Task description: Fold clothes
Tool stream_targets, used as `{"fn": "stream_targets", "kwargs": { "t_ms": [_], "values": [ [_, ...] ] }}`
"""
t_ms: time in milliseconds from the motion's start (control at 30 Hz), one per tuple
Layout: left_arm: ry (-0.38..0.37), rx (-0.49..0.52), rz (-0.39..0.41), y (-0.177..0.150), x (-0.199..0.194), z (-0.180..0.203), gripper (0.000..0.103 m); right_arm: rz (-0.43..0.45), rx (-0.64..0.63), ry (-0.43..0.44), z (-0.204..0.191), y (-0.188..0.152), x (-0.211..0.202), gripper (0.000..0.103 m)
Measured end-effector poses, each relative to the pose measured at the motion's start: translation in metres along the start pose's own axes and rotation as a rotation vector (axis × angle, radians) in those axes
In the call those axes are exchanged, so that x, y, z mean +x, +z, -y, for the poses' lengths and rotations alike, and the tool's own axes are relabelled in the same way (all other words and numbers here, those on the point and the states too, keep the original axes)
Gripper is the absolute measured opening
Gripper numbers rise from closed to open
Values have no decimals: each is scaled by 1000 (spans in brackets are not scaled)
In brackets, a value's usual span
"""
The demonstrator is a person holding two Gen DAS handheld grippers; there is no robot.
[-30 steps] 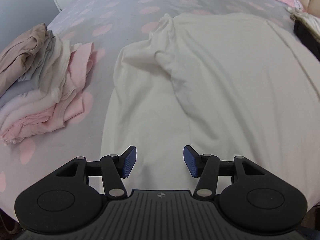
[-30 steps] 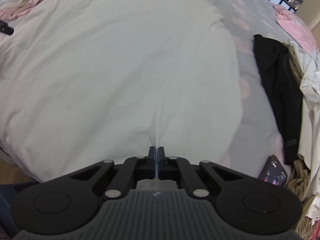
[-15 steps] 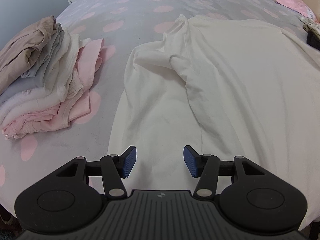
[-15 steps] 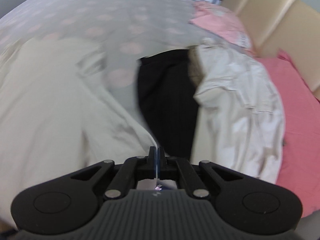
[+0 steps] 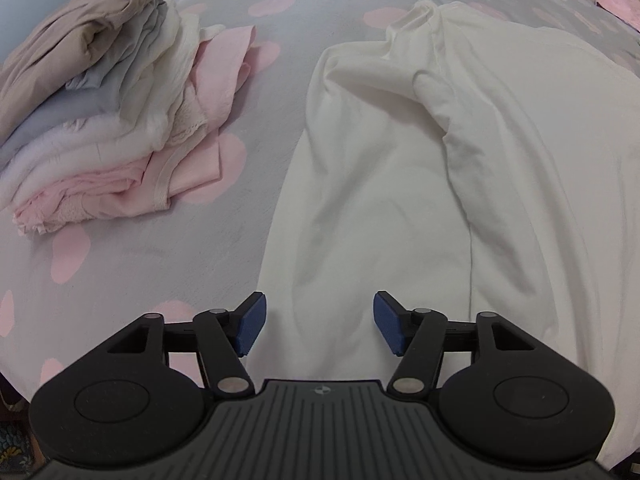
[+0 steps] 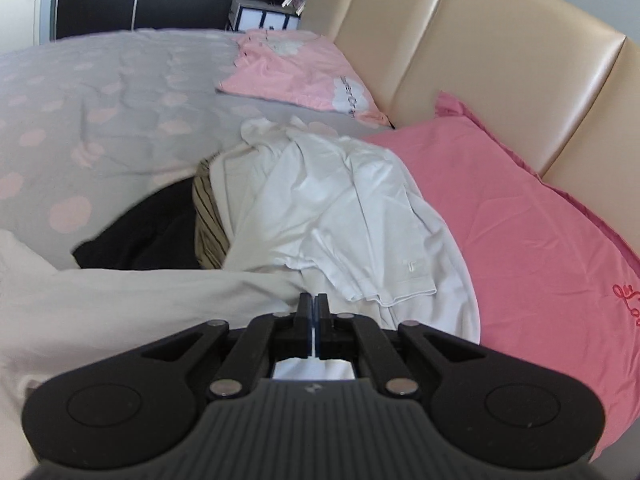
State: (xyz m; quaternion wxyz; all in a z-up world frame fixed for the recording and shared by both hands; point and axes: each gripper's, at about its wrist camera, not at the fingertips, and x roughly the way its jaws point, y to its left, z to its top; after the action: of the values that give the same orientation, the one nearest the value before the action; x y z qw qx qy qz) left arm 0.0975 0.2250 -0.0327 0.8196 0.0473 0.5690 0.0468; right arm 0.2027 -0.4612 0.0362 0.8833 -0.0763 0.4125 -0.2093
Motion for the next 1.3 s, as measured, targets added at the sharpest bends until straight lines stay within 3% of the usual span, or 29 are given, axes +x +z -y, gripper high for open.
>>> {"fn": "stream_targets", "kwargs": {
  "t_ms": [167, 267, 367, 533, 600, 633, 700, 733, 800, 833, 967, 1100, 1300],
  "values": [
    [-17, -31, -55, -16, 11, -12, 60, -83, -16, 0, -10, -7, 25, 7],
    [-55, -61, -66, -27, 16, -17, 66, -85, -30, 23, -19, -10, 24, 13],
    [-41, -95, -57, -31, 18, -23, 76, -74, -49, 54, -29, -11, 16, 23],
    [9, -134, -59, -34, 16, -34, 77, -56, -96, 105, -46, -13, 0, 27],
    [-28, -195, -79, -38, 19, -41, 77, -49, -118, 110, -52, -15, -5, 32],
    [-74, -261, -102, -40, 22, -48, 74, -47, -127, 111, -54, -15, -7, 32],
    [-92, -310, -100, -45, 22, -53, 71, -45, -131, 115, -56, -16, -11, 34],
    [-83, -291, -87, -46, 20, -51, 61, -46, -127, 117, -57, -16, -13, 34],
    [-87, -248, -51, -47, 11, -45, 27, -46, -116, 121, -57, -16, -17, 37],
    [-96, -225, -34, -47, 7, -42, 3, -46, -112, 121, -58, -16, -19, 37],
    [-79, -168, 1, -52, -3, -33, 2, -38, -107, 126, -61, -17, -30, 38],
    [-54, -258, 107, -47, -27, -66, 2, -24, -111, 149, -61, -21, -43, 42],
    [98, -365, 244, -14, -65, -116, 2, -50, -118, 144, -59, -33, -48, 42]
  ]
}}
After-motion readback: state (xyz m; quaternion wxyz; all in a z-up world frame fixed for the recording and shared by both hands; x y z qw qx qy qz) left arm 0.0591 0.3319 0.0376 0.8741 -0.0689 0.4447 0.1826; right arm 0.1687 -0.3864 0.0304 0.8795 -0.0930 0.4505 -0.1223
